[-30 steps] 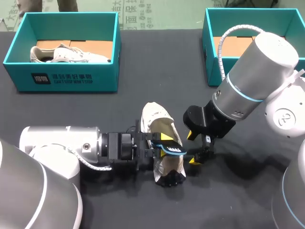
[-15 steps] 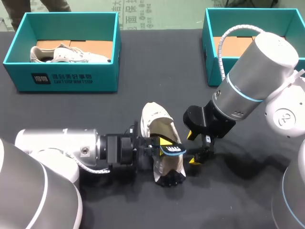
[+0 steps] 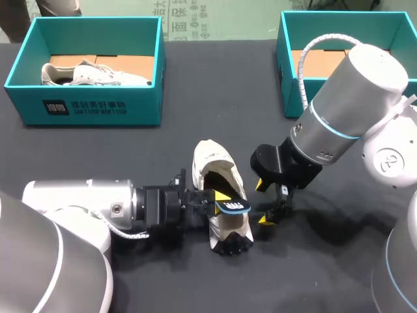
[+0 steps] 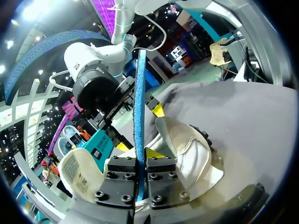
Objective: Take the shoe out of the shoebox, open the shoe tongue, remove and reinsert the insole, then place the shoe into the shoebox
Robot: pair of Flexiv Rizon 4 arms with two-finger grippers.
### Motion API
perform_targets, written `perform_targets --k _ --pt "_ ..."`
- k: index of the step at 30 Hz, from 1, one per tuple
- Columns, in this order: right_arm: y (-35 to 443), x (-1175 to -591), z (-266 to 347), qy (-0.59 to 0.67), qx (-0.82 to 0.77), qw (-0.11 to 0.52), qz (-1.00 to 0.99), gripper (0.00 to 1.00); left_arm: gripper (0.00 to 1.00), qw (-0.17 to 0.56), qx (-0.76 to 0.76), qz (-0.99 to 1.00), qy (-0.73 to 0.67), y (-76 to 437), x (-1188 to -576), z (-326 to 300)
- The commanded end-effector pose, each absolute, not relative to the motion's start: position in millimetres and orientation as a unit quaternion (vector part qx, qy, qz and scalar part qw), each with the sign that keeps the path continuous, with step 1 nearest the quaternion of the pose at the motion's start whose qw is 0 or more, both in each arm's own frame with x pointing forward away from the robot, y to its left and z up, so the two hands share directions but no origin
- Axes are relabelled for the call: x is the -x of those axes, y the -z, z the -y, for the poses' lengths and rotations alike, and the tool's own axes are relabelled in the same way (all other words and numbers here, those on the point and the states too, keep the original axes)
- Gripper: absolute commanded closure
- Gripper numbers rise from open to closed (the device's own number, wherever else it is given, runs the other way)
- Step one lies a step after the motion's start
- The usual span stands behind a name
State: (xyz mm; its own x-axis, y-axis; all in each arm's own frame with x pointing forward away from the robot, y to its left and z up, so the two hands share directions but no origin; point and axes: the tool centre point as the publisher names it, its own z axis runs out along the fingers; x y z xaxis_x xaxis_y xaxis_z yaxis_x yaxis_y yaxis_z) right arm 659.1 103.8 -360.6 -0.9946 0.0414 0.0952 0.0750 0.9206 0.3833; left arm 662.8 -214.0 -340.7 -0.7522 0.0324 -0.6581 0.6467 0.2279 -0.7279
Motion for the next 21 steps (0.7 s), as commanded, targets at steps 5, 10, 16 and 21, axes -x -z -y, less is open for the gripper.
perform_targets --k 5,10,16,21 --pt "362 -658 -105 0.197 0.030 0.041 0.979 0.00 1.00 0.272 -0.222 -0.751 0.560 350 -672 220" --pt "362 -658 -105 0.197 0.030 0.041 0.979 0.00 1.00 0.270 -0.216 -0.750 0.564 347 -672 221" --pt "362 -658 -105 0.197 0.030 0.041 0.979 0.00 0.80 0.265 -0.215 -0.743 0.575 339 -668 223" --pt "362 -658 -105 0.197 0.030 0.041 0.979 0.00 0.78 0.262 -0.218 -0.737 0.584 332 -663 224"
